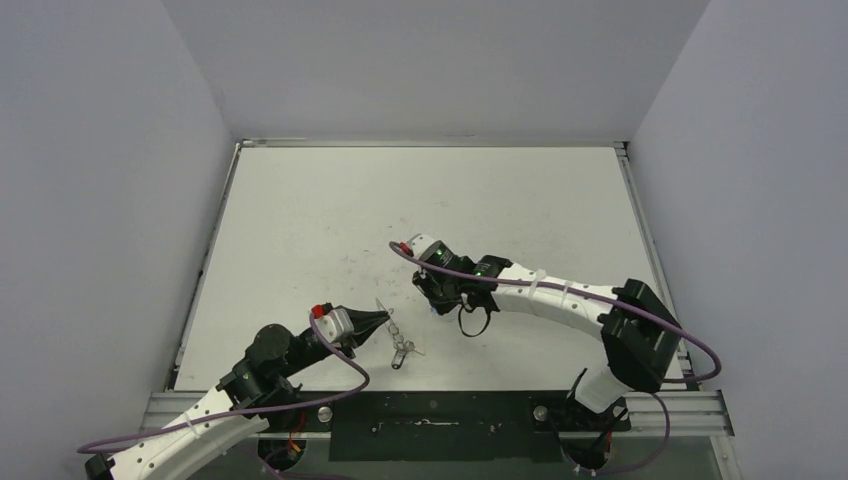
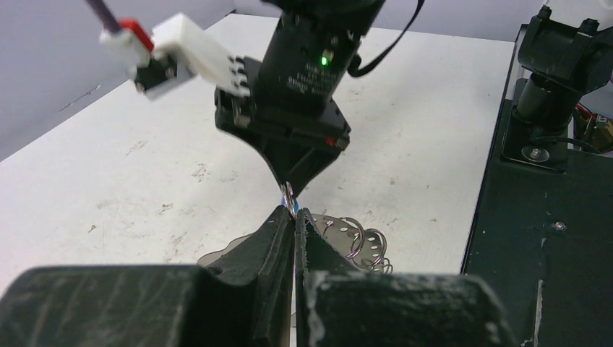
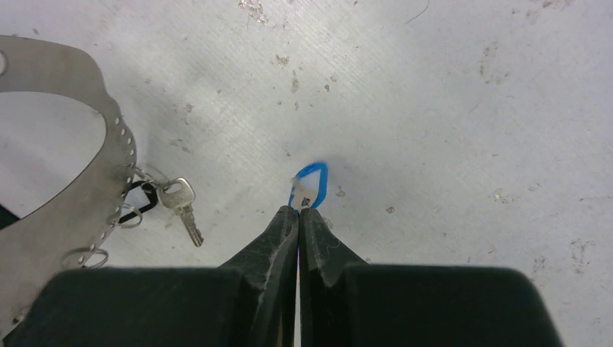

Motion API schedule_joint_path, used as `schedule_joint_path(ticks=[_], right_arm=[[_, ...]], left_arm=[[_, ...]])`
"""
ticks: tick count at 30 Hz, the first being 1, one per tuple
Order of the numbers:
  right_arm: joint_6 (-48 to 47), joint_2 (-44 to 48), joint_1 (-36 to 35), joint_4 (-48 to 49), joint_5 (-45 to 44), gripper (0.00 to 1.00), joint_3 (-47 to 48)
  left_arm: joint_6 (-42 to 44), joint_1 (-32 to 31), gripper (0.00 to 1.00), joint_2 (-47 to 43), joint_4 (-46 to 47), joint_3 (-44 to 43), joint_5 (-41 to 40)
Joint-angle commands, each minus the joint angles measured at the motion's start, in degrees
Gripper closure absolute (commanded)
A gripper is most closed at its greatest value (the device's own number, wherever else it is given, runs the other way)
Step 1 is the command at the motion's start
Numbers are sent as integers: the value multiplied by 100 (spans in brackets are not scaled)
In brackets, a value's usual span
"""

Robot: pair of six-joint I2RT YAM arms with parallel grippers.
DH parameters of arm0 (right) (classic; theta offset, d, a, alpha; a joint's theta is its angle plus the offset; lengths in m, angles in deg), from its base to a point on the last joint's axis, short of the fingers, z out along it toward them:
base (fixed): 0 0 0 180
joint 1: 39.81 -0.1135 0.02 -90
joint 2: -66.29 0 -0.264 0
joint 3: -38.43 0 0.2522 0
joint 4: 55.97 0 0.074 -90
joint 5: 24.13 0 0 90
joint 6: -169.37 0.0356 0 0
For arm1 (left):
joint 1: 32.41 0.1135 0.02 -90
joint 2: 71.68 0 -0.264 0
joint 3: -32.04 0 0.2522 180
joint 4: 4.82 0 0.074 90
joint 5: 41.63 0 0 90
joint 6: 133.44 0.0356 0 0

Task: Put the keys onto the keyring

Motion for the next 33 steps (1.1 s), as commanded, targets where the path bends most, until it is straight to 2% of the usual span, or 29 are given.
schedule_joint_path(ticks=[1,11,16,25,33], right_arm=[[-214,680,317,92,938,100,-150],[-807,1624,474,169,2999,100,-224],[-916,1775,455,280,3645,100,-175],[-956,1800,345,450,3796,100,-65],[-977,1975,313,535,3771,100,139]], left_arm=[[29,0,100,24,245,-117,77],[217,0,100,591,342,-251,251],[238,-4,100,799,673,-203,480],[240,1,100,803,820,-211,526],[18,-1,100,613,1424,0,518]])
